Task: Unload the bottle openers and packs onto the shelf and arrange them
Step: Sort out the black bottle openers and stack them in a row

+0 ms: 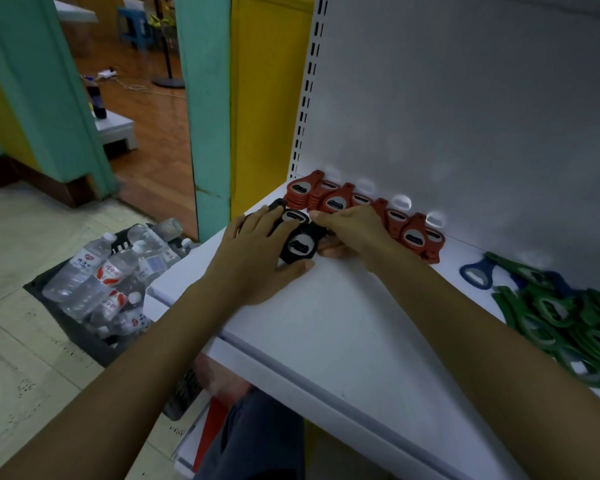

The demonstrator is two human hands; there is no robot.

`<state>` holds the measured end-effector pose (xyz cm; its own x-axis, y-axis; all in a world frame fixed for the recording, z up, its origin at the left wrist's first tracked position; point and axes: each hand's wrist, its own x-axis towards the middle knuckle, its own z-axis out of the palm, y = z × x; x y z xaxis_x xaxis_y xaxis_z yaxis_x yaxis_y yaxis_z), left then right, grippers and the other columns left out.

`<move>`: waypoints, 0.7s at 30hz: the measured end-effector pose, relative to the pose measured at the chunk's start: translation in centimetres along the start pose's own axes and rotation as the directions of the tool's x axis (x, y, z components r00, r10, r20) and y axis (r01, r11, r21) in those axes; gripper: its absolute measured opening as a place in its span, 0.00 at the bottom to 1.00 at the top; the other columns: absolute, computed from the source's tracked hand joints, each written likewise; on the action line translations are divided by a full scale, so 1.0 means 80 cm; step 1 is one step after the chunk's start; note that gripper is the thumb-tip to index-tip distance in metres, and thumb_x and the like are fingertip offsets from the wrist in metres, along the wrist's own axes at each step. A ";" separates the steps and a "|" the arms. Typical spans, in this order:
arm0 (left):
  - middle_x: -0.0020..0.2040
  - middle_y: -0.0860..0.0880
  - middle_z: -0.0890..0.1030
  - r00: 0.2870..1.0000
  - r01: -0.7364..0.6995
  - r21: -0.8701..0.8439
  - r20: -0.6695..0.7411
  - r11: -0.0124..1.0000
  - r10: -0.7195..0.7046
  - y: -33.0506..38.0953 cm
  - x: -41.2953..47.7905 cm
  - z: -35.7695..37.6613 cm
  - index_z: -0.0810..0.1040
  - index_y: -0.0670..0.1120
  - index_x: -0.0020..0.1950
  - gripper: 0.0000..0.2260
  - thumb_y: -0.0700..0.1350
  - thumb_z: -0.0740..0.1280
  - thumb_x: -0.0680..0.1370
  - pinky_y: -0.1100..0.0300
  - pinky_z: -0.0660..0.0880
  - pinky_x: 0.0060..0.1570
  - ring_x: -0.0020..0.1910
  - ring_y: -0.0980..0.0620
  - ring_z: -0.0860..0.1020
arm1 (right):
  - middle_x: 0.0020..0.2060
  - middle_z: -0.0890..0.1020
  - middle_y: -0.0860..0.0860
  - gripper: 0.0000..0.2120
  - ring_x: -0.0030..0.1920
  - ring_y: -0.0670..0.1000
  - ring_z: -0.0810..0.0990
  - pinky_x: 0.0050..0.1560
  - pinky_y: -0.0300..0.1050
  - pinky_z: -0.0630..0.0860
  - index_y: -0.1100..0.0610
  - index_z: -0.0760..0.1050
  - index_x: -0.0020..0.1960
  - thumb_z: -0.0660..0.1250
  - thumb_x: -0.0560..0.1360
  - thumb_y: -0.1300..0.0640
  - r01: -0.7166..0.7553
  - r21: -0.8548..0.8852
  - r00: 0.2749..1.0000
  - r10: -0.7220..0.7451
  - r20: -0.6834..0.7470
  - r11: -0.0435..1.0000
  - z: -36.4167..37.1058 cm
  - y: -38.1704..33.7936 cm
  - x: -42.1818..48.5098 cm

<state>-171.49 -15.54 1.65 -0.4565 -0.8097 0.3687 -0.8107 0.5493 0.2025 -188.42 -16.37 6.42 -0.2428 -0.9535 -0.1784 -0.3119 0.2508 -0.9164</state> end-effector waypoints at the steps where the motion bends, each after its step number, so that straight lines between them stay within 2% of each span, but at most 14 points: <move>1: 0.75 0.48 0.61 1.000 -0.001 -0.001 0.000 1.000 0.001 0.000 0.000 0.000 0.62 0.51 0.74 0.30 0.65 0.56 0.76 0.49 0.52 0.72 0.75 0.47 0.57 | 0.35 0.83 0.58 0.12 0.28 0.51 0.83 0.27 0.38 0.78 0.64 0.80 0.46 0.72 0.73 0.55 -0.008 0.013 1.000 0.008 -0.003 1.000 0.001 0.000 0.000; 6: 0.75 0.47 0.63 1.000 -0.005 0.004 -0.010 1.000 0.005 0.000 0.000 0.001 0.64 0.51 0.73 0.28 0.63 0.56 0.77 0.48 0.54 0.72 0.74 0.47 0.59 | 0.34 0.82 0.56 0.06 0.27 0.48 0.82 0.30 0.40 0.81 0.60 0.78 0.40 0.71 0.74 0.59 -0.040 0.084 0.999 0.041 -0.009 0.996 0.002 0.007 -0.001; 11: 0.74 0.46 0.65 1.000 -0.018 0.020 -0.019 1.000 0.019 -0.001 0.001 0.003 0.66 0.50 0.72 0.27 0.61 0.59 0.77 0.47 0.56 0.71 0.73 0.46 0.60 | 0.39 0.83 0.57 0.06 0.36 0.50 0.83 0.40 0.42 0.82 0.62 0.80 0.47 0.71 0.74 0.58 -0.029 0.082 0.998 0.025 0.056 0.996 -0.001 0.013 -0.002; 15: 0.74 0.46 0.64 1.000 -0.007 0.009 0.007 1.000 0.007 0.001 0.001 0.002 0.65 0.50 0.72 0.28 0.62 0.57 0.77 0.46 0.55 0.71 0.74 0.46 0.59 | 0.38 0.83 0.57 0.07 0.36 0.50 0.83 0.40 0.41 0.82 0.63 0.79 0.47 0.71 0.74 0.59 -0.036 0.101 0.998 0.031 0.052 0.994 -0.002 0.012 -0.007; 18: 0.76 0.47 0.60 1.000 -0.002 0.015 0.020 1.000 0.002 0.004 0.000 -0.002 0.62 0.49 0.74 0.30 0.63 0.57 0.76 0.44 0.49 0.73 0.76 0.48 0.52 | 0.40 0.83 0.58 0.11 0.36 0.51 0.82 0.42 0.42 0.82 0.66 0.78 0.55 0.69 0.75 0.61 0.022 0.139 0.999 -0.017 -0.033 0.990 0.005 0.016 -0.016; 21: 0.75 0.46 0.62 0.995 -0.094 0.052 -0.032 0.994 0.096 0.012 -0.004 -0.014 0.63 0.45 0.73 0.30 0.62 0.58 0.77 0.42 0.47 0.73 0.76 0.47 0.52 | 0.49 0.82 0.59 0.17 0.47 0.55 0.83 0.54 0.52 0.80 0.62 0.74 0.63 0.68 0.75 0.59 0.118 0.049 0.987 -0.111 -0.116 0.992 0.010 0.029 -0.033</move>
<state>-171.70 -14.51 2.77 -0.5202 -0.7464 0.4152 -0.7820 0.6116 0.1197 -187.80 -13.44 4.47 -0.3117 -0.9496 -0.0324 -0.2927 0.1284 -0.9476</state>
